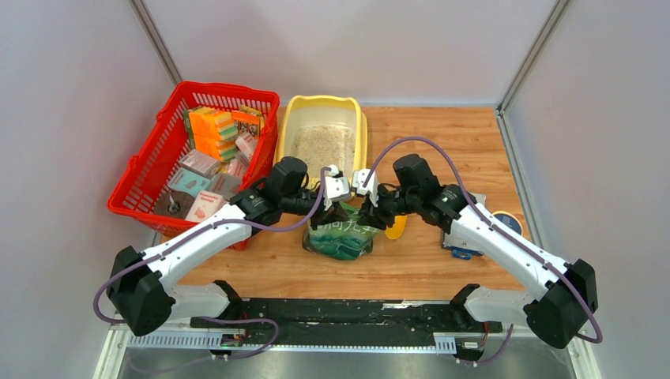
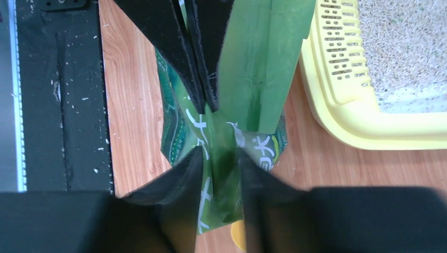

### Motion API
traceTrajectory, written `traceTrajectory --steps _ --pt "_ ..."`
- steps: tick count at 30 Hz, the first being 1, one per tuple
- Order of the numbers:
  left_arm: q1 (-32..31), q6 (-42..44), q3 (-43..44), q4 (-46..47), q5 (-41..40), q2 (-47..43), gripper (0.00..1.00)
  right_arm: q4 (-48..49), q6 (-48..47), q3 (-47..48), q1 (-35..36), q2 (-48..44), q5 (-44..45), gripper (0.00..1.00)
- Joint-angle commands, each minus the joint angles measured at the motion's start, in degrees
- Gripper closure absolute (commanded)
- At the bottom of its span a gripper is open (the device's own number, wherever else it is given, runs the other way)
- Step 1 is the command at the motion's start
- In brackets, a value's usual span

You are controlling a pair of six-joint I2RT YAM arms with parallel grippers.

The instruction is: Fill the litter box with clean litter

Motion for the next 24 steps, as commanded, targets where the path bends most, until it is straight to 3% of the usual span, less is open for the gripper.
traceTrajectory --steps 1,5,14,17,20,23,24 --pt "-1.1 -3.0 -1.8 -0.8 1.0 0.1 1.0 1.3 3.7 -0.4 -2.3 -2.5 -2.0 0.58" --pt "-1.1 -5.9 -2.1 -0.9 0.3 -1.1 1.0 0.9 3.9 -2.3 -2.3 -3.3 -4.0 0.55" --pt "3.3 -11.7 -0.4 -0.7 0.5 -1.5 1.0 0.7 2.6 -2.3 -2.2 -2.3 -5.0 0.64" --pt "5.0 -12.4 -0.1 -0.7 1.0 -1.8 1.0 0.7 2.7 -2.0 -2.3 -1.8 -5.0 0.83" --pt "6.1 -13.6 -0.5 -0.1 1.7 -2.3 1.0 1.6 2.3 -1.9 -2.3 -1.1 -5.0 0.87" --pt "6.4 -13.9 -1.5 0.1 3.1 -3.0 1.0 2.4 1.1 -1.0 -2.3 0.2 -4.4 1.0" --pt "6.4 -13.8 -1.7 0.1 4.4 -3.0 1.0 2.5 0.3 -0.5 -2.3 1.0 -4.2 1.0"
